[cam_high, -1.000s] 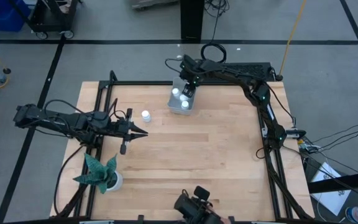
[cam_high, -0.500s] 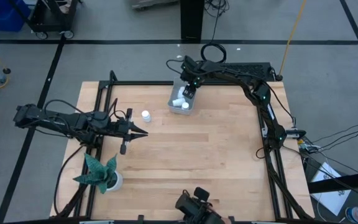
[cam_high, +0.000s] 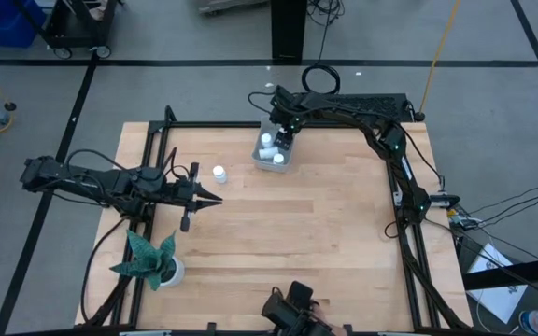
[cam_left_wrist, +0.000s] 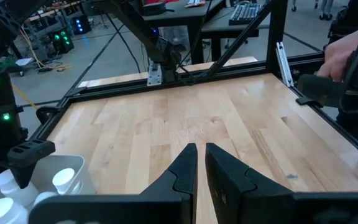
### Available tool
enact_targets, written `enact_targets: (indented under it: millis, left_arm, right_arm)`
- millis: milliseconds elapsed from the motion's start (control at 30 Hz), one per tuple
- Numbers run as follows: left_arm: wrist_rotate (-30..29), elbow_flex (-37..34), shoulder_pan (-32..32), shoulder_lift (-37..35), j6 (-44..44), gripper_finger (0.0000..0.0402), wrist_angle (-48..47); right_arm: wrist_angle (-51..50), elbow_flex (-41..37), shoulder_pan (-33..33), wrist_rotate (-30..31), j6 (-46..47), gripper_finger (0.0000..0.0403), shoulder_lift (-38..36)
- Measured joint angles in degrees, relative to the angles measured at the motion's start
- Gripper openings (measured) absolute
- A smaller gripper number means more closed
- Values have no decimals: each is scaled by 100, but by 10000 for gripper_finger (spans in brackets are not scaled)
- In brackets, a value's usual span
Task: Pick and place pill bottles into a basket
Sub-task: Put the white medicine bottle into the gray bin, then adjust the white medicine bottle on the gray bin
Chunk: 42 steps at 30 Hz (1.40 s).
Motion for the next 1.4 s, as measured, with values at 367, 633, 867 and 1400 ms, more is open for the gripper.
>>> enact_targets:
  millis: [367,633,867,1400]
  left_arm:
    - [-1,0,-1,0,44,35,-75]
    - [-1,0,-1,0,55,35,-119]
    - [0,0,0,0,10,35,-126]
    - [6,0,0,0,-4,35,-144]
  right_arm:
    - [17,0,65,103,-282,262,-499]
    - [-98,11,798,-379,-1509,262,-875]
    - [-137,-52,1377,-85,-1955,242,-741]
    - [766,-560,1375,63,-2476,193,-752]
